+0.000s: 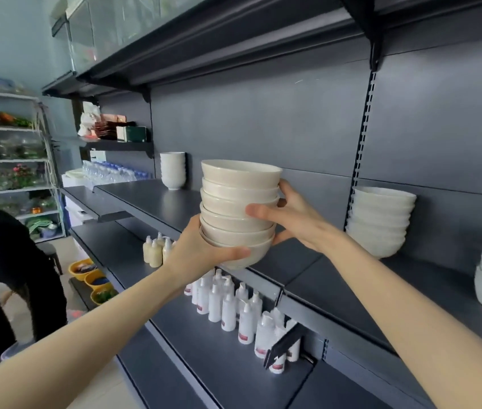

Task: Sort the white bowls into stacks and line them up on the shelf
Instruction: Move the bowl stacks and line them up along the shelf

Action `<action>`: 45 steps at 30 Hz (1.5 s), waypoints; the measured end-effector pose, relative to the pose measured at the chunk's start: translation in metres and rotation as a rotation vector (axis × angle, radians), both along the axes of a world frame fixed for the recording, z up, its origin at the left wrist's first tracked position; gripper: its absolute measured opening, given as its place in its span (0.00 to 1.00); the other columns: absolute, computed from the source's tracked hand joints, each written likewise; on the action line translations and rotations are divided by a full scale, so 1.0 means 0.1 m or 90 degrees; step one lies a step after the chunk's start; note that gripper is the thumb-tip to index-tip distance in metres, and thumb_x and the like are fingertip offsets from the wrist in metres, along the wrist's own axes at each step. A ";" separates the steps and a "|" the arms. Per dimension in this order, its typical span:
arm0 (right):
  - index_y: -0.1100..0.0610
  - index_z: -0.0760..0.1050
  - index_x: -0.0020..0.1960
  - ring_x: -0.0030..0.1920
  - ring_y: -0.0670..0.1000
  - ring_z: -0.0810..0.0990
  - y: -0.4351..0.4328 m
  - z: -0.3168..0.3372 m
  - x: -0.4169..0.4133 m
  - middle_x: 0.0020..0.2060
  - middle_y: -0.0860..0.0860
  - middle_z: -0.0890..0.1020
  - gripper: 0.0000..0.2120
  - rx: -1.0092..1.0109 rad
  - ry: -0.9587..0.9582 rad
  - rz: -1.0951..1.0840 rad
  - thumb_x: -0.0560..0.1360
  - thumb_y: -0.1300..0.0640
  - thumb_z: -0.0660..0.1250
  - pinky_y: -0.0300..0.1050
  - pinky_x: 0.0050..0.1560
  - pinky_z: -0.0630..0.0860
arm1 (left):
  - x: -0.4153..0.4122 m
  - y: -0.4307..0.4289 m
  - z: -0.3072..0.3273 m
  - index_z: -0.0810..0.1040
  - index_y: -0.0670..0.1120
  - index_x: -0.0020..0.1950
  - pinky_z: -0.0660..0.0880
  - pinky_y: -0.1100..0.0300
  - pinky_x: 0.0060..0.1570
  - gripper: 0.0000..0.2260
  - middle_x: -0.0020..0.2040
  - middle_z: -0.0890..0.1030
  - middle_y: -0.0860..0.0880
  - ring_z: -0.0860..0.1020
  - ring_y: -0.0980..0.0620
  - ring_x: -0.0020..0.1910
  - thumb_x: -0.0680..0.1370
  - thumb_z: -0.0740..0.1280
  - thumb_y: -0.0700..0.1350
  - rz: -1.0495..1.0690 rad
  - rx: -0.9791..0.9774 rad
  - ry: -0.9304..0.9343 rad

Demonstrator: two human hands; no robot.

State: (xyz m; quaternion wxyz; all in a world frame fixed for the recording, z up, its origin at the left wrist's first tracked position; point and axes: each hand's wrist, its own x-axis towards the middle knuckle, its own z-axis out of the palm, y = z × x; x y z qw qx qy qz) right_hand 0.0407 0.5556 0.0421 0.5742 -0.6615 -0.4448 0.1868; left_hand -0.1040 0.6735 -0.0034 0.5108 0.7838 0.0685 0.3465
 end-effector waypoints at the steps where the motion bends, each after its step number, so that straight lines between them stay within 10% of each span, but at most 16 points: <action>1: 0.48 0.59 0.73 0.54 0.47 0.79 0.16 0.01 0.03 0.55 0.45 0.77 0.39 0.002 0.002 -0.017 0.69 0.54 0.75 0.58 0.42 0.83 | 0.07 0.20 0.01 0.78 0.53 0.54 0.75 0.72 0.43 0.23 0.48 0.85 0.59 0.82 0.62 0.47 0.65 0.79 0.35 -0.012 0.001 -0.001; 29: 0.48 0.62 0.71 0.56 0.45 0.79 3.90 0.04 1.85 0.60 0.44 0.76 0.37 -0.042 -0.012 -0.269 0.68 0.52 0.77 0.57 0.44 0.83 | 2.40 4.32 -0.05 0.70 0.58 0.47 0.73 0.76 0.34 0.23 0.36 0.79 0.73 0.78 0.73 0.39 0.68 0.76 0.34 -0.281 -0.053 0.011; 45: 0.47 0.63 0.70 0.59 0.49 0.79 5.85 -0.36 2.45 0.59 0.45 0.78 0.39 -0.043 0.045 -0.416 0.65 0.51 0.78 0.61 0.46 0.82 | 3.33 6.46 -0.31 0.75 0.58 0.55 0.76 0.72 0.42 0.25 0.49 0.83 0.63 0.81 0.64 0.50 0.66 0.78 0.35 -0.432 -0.042 0.092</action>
